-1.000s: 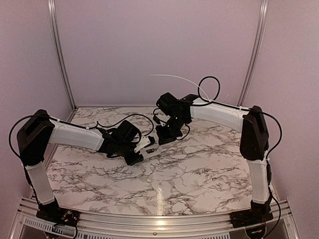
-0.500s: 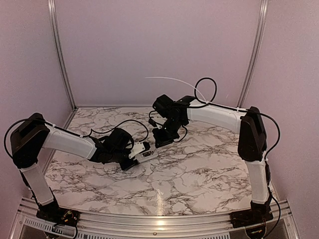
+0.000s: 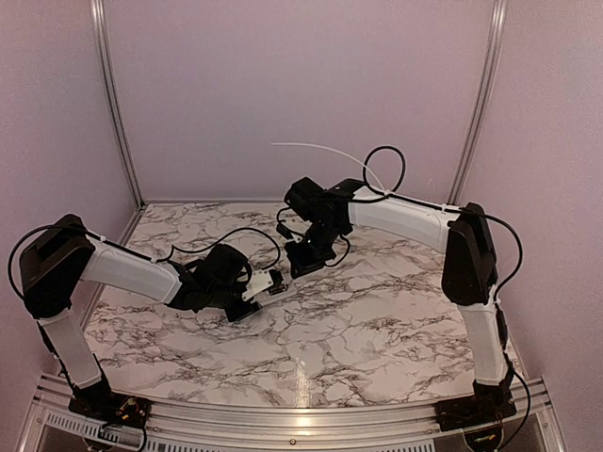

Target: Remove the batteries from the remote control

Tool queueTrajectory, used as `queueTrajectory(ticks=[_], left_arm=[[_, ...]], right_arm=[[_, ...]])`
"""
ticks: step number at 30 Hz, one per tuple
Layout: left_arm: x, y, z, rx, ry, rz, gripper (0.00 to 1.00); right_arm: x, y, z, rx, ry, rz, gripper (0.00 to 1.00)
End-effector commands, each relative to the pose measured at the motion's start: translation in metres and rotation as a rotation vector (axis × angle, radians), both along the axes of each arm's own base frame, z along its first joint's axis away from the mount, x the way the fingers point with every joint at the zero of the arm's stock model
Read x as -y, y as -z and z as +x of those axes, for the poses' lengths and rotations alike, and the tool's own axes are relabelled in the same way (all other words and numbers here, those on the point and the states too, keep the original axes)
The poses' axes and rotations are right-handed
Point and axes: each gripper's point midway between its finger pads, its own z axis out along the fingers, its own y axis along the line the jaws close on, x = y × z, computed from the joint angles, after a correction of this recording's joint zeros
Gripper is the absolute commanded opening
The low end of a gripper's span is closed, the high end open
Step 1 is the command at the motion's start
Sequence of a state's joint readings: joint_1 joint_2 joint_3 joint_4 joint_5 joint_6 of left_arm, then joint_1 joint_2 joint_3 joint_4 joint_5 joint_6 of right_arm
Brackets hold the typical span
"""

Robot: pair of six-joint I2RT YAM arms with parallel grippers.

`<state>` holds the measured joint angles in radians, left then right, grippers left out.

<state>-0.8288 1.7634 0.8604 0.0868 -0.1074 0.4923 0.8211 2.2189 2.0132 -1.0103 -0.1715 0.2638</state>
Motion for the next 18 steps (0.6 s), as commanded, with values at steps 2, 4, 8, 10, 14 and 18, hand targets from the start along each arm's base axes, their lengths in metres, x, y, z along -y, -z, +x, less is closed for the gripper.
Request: queueTrajectory(ticks=[2, 4, 8, 10, 14, 18], left_arm=[[0.019, -0.030, 0.013, 0.070, 0.011, -0.076, 0.07], [0.019, -0.028, 0.014, 0.061, 0.002, -0.063, 0.07], [0.015, -0.021, 0.020, 0.049, -0.035, -0.025, 0.06], [0.016, -0.020, 0.021, 0.044, -0.041, -0.021, 0.06], [0.016, -0.018, 0.022, 0.037, -0.044, -0.015, 0.06], [0.017, -0.013, 0.021, 0.020, -0.043, -0.009, 0.06]], right_arm=[[0.001, 0.015, -0.001, 0.007, -0.017, -0.079, 0.00], [0.002, 0.008, 0.002, 0.024, -0.018, -0.094, 0.00], [0.003, -0.006, 0.007, 0.052, -0.017, -0.111, 0.00], [0.002, -0.011, 0.007, 0.054, -0.016, -0.101, 0.00], [0.002, -0.018, 0.007, 0.057, -0.007, -0.091, 0.00], [-0.003, -0.021, 0.007, 0.053, -0.004, -0.062, 0.00]])
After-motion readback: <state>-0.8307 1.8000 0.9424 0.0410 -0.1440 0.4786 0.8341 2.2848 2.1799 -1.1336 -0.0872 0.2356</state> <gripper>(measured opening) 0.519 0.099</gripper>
